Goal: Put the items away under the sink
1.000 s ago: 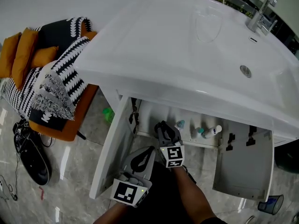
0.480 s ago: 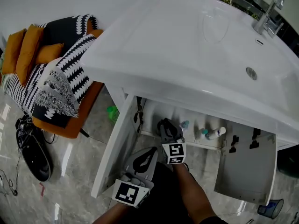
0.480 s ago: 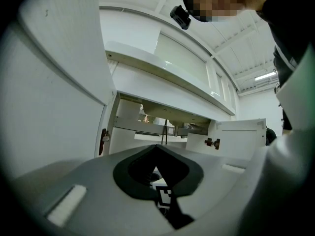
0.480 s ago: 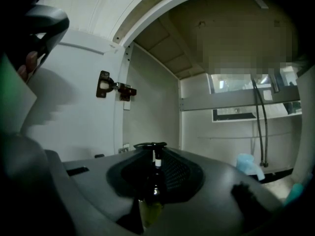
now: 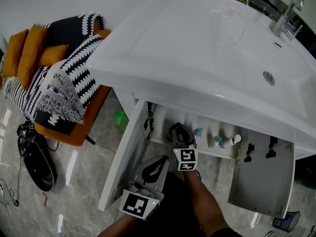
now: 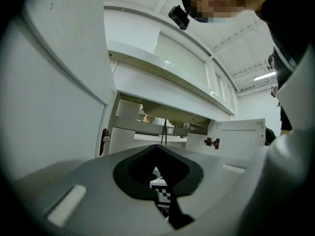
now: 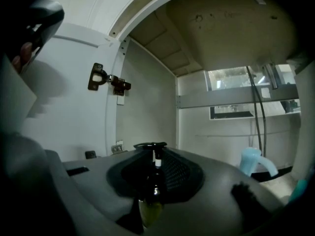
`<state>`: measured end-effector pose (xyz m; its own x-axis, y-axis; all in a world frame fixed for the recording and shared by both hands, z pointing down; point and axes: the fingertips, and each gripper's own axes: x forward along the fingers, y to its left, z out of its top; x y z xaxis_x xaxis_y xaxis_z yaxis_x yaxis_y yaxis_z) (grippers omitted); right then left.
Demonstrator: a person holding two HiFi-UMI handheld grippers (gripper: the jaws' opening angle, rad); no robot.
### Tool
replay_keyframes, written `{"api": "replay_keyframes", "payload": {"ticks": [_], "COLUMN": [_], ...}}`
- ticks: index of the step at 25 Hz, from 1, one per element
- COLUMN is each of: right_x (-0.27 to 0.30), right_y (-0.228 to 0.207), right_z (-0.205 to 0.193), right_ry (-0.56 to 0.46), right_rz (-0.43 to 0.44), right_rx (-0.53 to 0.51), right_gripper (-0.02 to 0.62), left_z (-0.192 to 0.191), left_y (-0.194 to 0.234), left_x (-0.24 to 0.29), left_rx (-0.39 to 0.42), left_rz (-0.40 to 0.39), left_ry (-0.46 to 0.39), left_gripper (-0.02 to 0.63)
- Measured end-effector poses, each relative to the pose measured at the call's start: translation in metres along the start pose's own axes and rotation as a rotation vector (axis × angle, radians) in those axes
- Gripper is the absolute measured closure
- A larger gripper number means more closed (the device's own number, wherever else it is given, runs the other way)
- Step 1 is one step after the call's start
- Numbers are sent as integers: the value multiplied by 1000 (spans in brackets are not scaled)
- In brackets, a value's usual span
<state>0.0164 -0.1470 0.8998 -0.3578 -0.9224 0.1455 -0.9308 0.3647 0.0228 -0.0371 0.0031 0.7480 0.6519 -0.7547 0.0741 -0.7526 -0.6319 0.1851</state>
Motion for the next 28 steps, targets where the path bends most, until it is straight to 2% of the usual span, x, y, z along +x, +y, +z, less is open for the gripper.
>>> {"api": "replay_keyframes", "payload": {"ticks": [14,28], "right_x": [13,7], "right_y": [-6,-2], "right_z": [-2,-3], "right_ry": [3,-26], "right_rz": [-18,-1], "right_rx": [2,-21], "right_gripper": [525,525], "left_z": [-2,-4], "left_y": [3,0], "left_x": [-3,-1], "left_rx": [1,-5], "left_rz": [3,-2], "left_ry": [3,0], "left_gripper": [598,598]}}
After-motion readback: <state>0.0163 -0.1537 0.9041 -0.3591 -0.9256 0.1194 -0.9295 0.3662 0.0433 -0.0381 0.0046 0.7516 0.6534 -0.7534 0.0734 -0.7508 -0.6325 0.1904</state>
